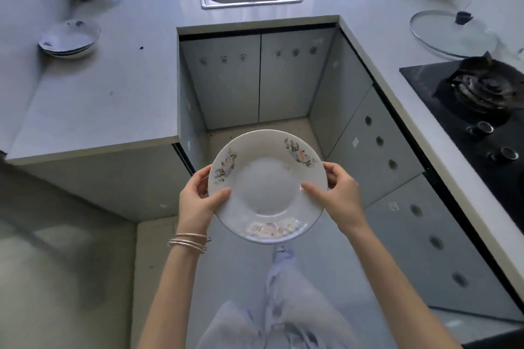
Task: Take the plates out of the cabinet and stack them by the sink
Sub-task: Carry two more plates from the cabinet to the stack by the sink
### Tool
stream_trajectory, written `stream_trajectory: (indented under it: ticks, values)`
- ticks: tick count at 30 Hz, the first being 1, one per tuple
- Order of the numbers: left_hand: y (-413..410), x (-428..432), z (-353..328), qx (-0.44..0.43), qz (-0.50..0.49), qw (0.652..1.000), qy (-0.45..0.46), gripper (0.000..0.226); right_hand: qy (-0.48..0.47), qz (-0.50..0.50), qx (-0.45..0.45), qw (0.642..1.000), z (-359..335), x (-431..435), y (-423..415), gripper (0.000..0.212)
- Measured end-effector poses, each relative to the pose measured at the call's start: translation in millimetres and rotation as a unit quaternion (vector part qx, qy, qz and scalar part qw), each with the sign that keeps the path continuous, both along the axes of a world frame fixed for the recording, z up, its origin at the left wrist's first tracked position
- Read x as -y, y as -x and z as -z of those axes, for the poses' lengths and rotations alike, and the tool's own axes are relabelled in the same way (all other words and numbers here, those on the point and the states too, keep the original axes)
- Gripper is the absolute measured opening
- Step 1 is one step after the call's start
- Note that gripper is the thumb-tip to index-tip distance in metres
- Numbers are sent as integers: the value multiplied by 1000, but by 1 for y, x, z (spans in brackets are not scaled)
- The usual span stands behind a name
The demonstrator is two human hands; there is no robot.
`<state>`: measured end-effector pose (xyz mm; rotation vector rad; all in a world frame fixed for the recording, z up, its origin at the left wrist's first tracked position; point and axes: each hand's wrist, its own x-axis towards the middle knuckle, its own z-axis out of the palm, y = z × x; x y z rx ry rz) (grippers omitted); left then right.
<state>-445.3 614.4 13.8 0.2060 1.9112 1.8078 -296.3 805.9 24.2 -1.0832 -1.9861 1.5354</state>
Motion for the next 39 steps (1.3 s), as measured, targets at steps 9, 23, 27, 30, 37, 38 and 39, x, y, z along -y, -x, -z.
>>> stream_trajectory:
  ticks: [9,23,27,30,37,38,39]
  values:
    - [62,-95,-22,-3,-68,997,-24,55,-39,-86,1,995,-24,-117,92,41]
    - [184,-127,-8,14,-179,984,-5,50,-46,-188,25,981,-20,-167,258,40]
    - [242,-122,-15,10,-197,980,-14,50,-43,-203,18,978,-27,-166,327,37]
    - [285,-116,-26,-2,-209,978,-18,48,-38,-218,16,975,-37,-161,380,37]
    - [354,-89,-30,-9,-247,969,-7,48,-12,-253,18,967,-34,-137,468,37]
    - [360,-85,-28,-4,-255,967,-8,48,-7,-260,21,965,-33,-134,477,37]
    - [366,-81,-26,1,-263,965,-9,48,-3,-268,23,963,-32,-131,487,37]
